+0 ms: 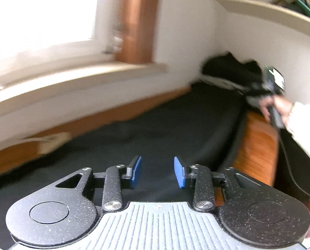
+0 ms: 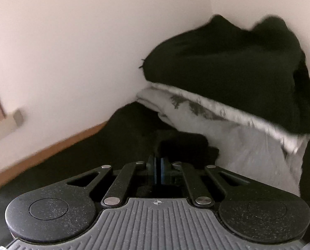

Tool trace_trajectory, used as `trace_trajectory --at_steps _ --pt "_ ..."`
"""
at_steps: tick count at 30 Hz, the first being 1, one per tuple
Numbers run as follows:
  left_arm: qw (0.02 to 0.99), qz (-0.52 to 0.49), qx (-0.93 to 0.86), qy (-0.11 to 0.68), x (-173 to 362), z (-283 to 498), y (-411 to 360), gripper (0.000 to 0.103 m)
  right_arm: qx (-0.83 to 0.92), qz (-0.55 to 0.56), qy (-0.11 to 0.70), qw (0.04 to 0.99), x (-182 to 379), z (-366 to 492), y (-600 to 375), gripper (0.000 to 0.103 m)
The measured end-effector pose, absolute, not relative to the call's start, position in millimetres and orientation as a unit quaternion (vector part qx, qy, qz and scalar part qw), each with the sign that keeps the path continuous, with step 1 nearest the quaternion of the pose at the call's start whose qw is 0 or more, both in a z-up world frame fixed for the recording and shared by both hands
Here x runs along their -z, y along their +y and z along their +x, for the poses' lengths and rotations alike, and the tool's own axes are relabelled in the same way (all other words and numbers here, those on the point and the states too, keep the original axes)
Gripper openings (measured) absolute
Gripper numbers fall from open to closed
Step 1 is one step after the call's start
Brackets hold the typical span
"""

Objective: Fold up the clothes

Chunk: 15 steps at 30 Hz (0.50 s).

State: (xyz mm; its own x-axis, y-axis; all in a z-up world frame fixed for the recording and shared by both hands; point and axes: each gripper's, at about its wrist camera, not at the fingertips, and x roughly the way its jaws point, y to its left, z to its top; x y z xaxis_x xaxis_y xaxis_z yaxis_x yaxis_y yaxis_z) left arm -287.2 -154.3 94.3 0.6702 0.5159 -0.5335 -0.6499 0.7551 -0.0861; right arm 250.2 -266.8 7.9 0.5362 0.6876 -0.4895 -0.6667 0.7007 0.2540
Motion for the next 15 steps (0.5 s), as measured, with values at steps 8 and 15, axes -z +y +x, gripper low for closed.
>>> trace_trajectory --at_steps 8,15 --pt "0.863 -0.163 -0.416 0.236 -91.5 -353.5 -134.0 0.041 -0.486 0.033 0.205 0.849 -61.2 181.3 -227.2 0.005" --pt "0.851 -0.179 -0.439 0.226 -89.4 -376.6 -136.2 0.041 -0.649 0.002 0.148 0.746 -97.9 31.1 -183.2 0.005"
